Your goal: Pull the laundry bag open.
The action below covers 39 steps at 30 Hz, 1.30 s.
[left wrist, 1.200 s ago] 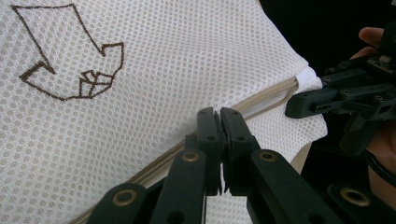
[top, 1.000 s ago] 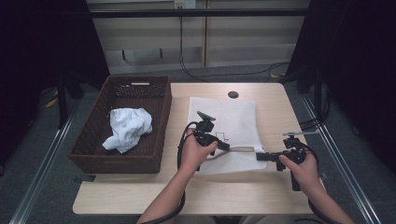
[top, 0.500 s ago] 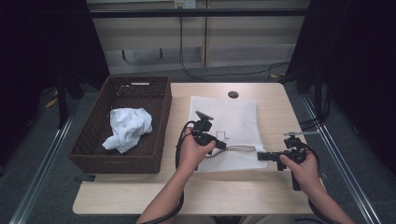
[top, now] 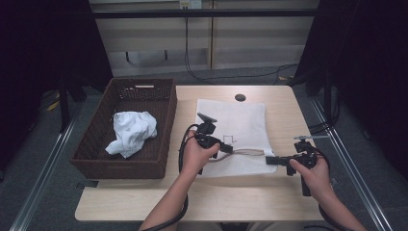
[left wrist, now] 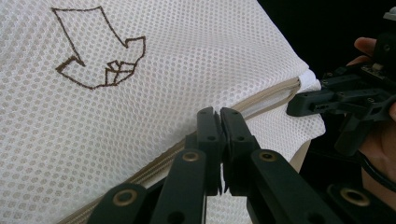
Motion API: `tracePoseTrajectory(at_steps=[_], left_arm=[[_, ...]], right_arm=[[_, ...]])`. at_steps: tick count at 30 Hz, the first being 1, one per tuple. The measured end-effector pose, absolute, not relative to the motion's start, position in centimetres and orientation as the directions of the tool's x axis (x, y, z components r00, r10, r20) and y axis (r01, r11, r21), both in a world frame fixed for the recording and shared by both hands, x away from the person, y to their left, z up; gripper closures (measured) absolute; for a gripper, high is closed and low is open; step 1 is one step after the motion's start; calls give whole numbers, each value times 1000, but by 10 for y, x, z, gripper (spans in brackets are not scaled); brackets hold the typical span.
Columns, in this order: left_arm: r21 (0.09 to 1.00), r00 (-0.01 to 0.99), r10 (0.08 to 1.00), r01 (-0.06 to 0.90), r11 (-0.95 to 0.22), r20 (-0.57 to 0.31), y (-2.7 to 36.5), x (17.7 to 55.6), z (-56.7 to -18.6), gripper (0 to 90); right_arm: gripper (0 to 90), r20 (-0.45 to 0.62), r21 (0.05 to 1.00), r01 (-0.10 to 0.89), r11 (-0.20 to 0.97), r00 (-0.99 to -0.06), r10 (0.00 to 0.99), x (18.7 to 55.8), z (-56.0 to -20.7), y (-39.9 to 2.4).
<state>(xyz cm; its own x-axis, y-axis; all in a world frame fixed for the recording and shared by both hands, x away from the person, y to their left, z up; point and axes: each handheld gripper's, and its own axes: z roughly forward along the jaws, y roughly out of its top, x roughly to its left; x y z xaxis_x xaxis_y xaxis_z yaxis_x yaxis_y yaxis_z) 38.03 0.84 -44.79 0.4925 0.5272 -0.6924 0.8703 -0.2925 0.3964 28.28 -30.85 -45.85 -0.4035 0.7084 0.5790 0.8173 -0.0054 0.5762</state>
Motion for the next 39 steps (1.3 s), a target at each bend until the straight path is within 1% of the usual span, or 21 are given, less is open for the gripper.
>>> tracePoseTrajectory(at_steps=[3,13,25,31,32,39], left_arm=[[403,502,527,865,-299,-686,9,381,-448,876],[392,485,522,874,-286,-701,10,382,-449,876],[400,501,531,865,-301,-683,11,382,-447,876],[398,484,528,875,-276,-698,9,380,-447,876],[395,499,526,867,-305,-689,10,381,-447,876],[396,499,537,867,-303,-681,9,380,-447,876]], right_arm=[[874,580,576,818,-7,-403,708,283,-459,-308],[874,585,574,819,-7,-404,703,284,-459,-308],[875,578,582,813,2,-416,702,284,-457,-307],[875,588,578,816,-7,-409,698,284,-456,-308],[875,587,577,817,-9,-408,699,284,-456,-308],[875,582,576,817,-3,-408,703,284,-456,-307]])
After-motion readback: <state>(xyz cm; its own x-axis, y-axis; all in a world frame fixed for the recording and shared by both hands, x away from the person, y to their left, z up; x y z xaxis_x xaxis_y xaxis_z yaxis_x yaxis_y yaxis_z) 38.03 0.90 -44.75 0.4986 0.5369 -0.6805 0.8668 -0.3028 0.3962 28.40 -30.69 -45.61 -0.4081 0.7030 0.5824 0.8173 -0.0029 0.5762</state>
